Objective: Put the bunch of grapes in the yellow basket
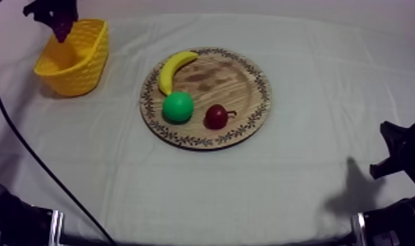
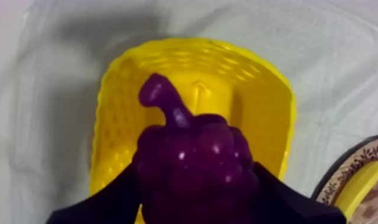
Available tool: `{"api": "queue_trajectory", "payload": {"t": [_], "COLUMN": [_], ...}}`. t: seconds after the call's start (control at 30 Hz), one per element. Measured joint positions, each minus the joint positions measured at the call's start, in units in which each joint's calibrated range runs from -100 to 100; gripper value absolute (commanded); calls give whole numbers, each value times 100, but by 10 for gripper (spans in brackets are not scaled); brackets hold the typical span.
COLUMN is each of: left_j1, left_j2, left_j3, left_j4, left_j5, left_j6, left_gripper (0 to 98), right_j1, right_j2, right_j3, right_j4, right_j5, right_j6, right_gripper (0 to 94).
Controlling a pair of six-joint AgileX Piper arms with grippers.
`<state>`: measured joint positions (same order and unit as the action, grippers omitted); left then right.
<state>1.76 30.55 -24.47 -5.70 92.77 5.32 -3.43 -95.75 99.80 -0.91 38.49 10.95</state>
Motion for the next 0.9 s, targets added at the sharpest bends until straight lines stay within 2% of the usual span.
{"api": "queue_trajectory", "payload": {"t": [0.13,0.43,0.9], "left_j1": [-8,6,-178], "left_j2": [205,831,1425], "left_j3": [-13,51,9], "left_j4": [-40,-3,254], "left_j5": [-4,-231,-462], "left_j6": [52,133,83], "left_gripper": [575,611,920], "right_j1": [0,0,0], "right_j2": [0,0,0], "right_j3": [0,0,0], "right_j4": [0,0,0], "right_j5": [0,0,0], "right_j6": [0,0,0], "right_gripper": [3,3,3]}}
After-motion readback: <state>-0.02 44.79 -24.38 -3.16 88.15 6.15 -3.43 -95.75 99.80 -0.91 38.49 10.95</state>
